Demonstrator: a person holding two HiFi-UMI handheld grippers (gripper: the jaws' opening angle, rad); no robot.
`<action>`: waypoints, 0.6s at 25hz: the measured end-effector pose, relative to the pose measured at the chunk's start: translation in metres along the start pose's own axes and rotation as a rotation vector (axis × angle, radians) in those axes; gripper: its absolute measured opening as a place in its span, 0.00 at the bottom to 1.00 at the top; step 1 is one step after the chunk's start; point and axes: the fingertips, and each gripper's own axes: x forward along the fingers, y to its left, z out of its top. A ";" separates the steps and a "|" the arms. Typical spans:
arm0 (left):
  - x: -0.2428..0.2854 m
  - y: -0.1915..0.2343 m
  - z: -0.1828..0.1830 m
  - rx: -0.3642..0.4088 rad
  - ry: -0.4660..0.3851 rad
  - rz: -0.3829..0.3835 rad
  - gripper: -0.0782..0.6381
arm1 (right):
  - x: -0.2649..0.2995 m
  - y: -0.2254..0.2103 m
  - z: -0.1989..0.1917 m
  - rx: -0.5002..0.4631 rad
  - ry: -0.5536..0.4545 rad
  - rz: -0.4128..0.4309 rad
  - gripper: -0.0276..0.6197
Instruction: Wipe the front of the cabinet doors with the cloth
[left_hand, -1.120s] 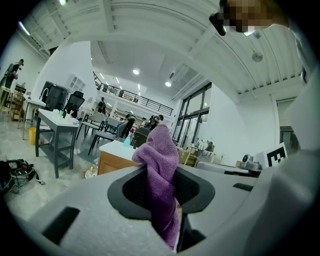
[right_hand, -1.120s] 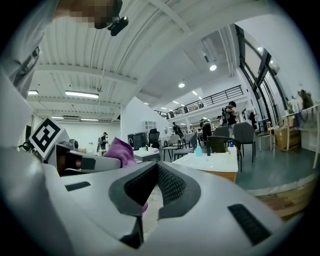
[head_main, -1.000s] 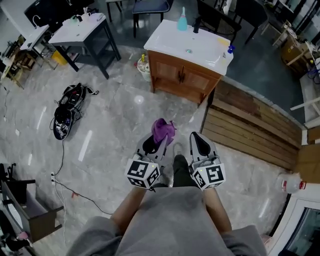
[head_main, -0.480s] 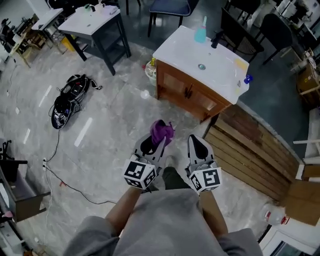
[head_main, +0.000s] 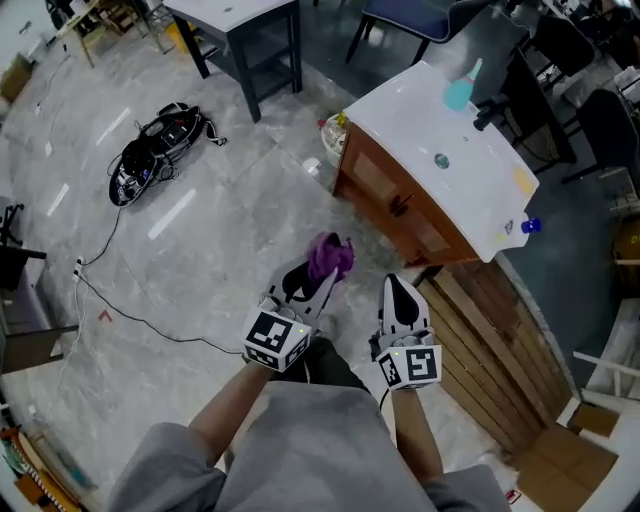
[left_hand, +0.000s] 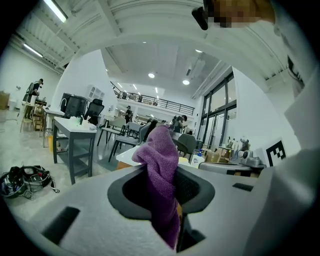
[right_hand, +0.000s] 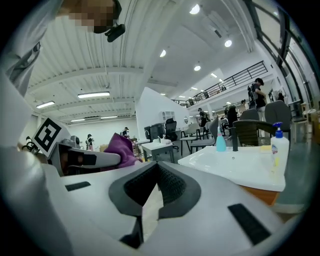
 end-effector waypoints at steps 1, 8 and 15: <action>0.004 0.006 -0.001 0.000 0.000 0.008 0.25 | 0.007 -0.001 -0.002 0.001 0.007 0.004 0.06; 0.029 0.056 -0.002 -0.052 0.000 0.025 0.25 | 0.061 -0.003 -0.009 -0.012 0.036 0.009 0.06; 0.053 0.104 -0.009 -0.082 0.017 -0.006 0.25 | 0.115 -0.004 -0.015 -0.002 0.049 -0.039 0.06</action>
